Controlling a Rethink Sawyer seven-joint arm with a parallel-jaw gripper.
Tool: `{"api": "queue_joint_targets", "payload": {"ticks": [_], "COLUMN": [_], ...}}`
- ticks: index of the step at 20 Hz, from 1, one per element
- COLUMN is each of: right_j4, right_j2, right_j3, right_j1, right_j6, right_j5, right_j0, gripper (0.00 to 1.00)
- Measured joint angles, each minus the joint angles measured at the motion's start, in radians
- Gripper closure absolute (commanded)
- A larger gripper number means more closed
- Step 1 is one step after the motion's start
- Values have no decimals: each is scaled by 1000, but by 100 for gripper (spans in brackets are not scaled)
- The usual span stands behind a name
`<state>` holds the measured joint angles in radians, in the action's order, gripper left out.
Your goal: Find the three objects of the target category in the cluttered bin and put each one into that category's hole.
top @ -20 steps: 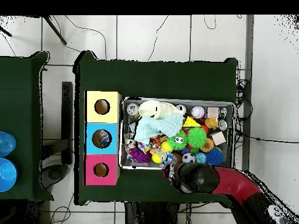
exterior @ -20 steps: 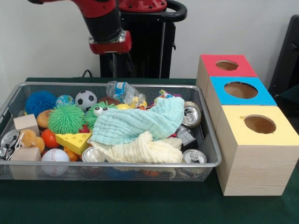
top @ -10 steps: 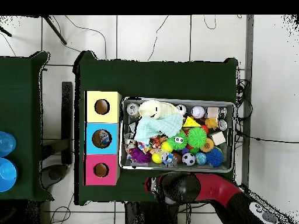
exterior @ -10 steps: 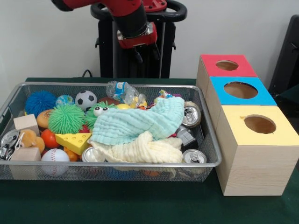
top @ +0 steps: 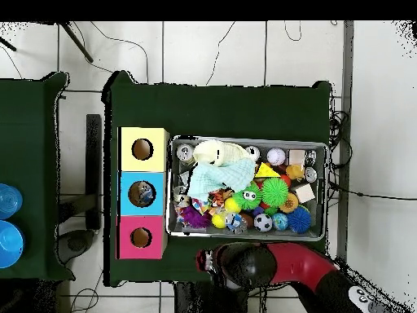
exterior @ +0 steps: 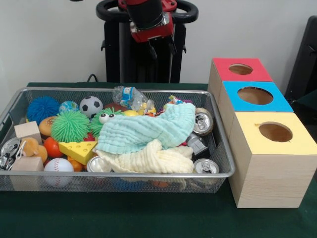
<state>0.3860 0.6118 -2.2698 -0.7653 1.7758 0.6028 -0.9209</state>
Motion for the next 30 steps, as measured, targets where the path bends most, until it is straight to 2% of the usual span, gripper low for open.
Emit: {"api": "queue_joint_targets", "payload": {"ticks": [4,7,13,20,24,25,30], "right_j4": [-4,8,62,173,248,290,374], "right_j2": [13,13,13,1,-22,-31,-54], "right_j3": [2,19,54,111,146,164,207], "right_j1": [-75,-148,-188,-155,-108,-79,-19], "right_j6": [0,0,0,0,0,0,0], "right_j5": [67,152,196,196,195,195,176], "right_j0": [2,15,35,65,109,137,201], "gripper": [0,0,0,0,0,0,0]}}
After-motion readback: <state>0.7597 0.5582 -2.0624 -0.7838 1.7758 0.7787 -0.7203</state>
